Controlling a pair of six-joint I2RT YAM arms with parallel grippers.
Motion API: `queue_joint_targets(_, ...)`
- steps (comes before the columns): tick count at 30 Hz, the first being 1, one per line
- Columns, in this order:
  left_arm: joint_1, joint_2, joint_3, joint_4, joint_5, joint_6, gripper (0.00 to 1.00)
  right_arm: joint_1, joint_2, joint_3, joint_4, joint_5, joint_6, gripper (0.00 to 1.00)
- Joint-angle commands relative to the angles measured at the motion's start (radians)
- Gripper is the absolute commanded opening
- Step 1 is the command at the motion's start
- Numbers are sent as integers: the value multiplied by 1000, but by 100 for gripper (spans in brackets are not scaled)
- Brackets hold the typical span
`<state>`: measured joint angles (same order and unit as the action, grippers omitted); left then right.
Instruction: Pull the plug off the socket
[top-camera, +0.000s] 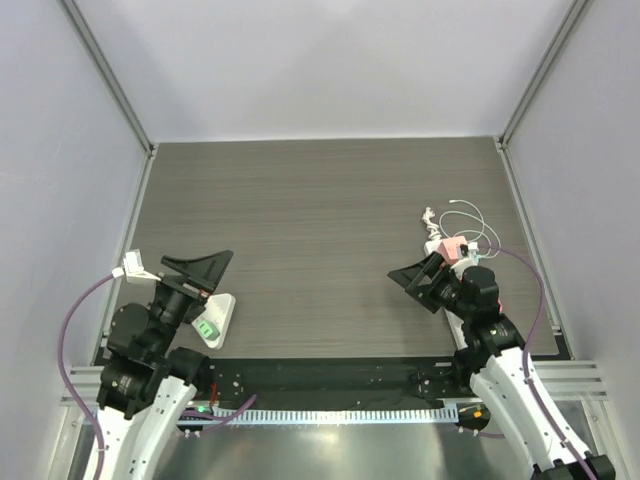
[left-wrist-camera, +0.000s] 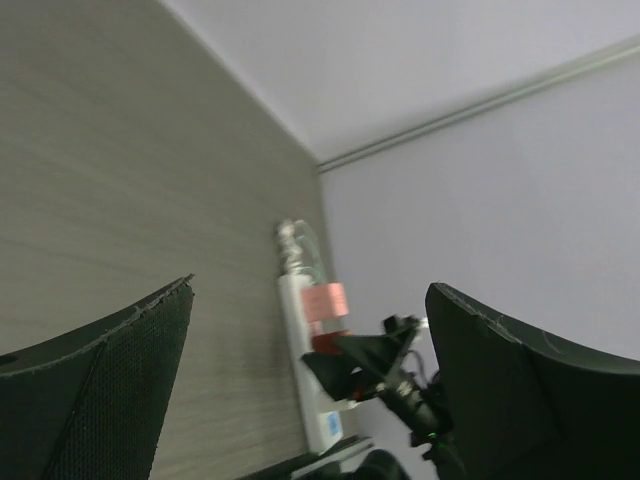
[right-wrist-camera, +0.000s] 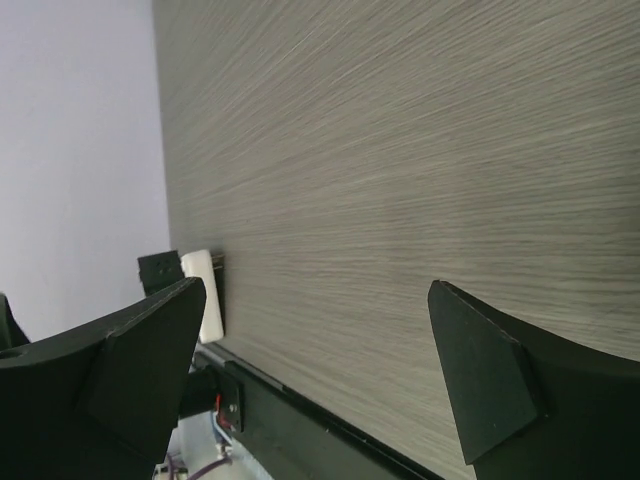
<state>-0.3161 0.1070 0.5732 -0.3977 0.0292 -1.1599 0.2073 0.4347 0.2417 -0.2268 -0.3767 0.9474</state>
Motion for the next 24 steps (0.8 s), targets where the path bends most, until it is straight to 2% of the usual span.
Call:
queue_joint_targets(1,2,104,130,-361,-98,132,100,0,84,103,0,105,-61,100)
queue_joint_targets(4,2,155,210,-447,-87,210,100,-2,163,137,51,75,-59,100)
queue_joint_targets(6,2,171,229,-449,-74,230,100,0,205,105,194,-20,-49,100)
queue_joint_targets(7,2,177,249,-458,-81,229,100,0,220,61,369,-74,-24,100)
queue_joint_targets(10,2,239,309,-578,-162,201,100,30,319,60,551,-78,4,100)
queue_joint_targets(11,2,267,327,-611,-173,206,100,53,361,82,558,-58,-15,100)
queue_joint_targets(16,2,401,431,-743,-241,252,100,369,655,342,602,73,-130,100)
queue_joint_targets(17,2,404,439,-757,-253,255,100,415,774,382,625,71,-133,100)
queue_joint_targets(19,2,401,454,-765,-284,253,100,513,915,506,691,56,-128,100)
queue_joint_targets(20,2,401,458,-770,-308,250,100,541,1046,546,717,47,-125,100)
queue_joint_targets(24,0,410,441,-764,-302,246,98,684,1318,728,808,29,-111,100)
